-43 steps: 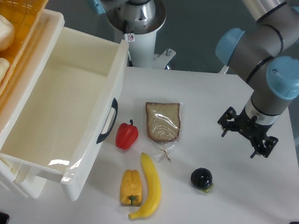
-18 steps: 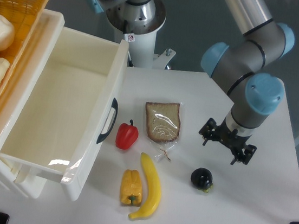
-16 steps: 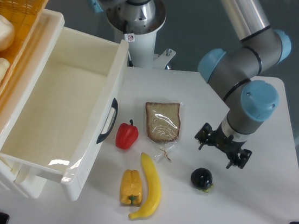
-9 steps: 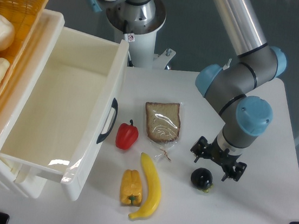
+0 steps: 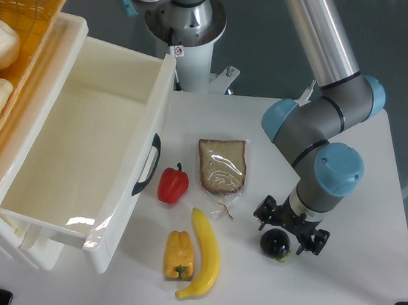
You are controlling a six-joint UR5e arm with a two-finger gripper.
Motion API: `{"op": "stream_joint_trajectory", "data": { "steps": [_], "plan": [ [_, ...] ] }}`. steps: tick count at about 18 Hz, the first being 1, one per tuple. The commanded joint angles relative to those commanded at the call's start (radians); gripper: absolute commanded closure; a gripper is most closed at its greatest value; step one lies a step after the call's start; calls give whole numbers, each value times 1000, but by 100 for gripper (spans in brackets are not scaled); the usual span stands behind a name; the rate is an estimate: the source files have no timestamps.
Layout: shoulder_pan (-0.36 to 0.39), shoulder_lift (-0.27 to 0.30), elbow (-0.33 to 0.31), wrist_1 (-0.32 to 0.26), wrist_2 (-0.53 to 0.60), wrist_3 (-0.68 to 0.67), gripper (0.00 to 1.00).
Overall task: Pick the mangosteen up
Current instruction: 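Move the open gripper down over the dark purple mangosteen, then close the gripper around the mangosteen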
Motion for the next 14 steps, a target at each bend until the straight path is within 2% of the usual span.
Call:
{"op": "stream_joint_trajectory", "data": {
  "steps": [3,4,6,12,13,14],
  "plan": [
    [-2,-5,2,0,2,2,0],
    [-2,-5,5,0,2,2,6],
    [-2,-5,5,0,2,2,26],
    [0,-2,11,0,2,0,75],
    [0,0,12,0,2,0,80],
    [0,0,15,0,2,2,81]
  ]
}}
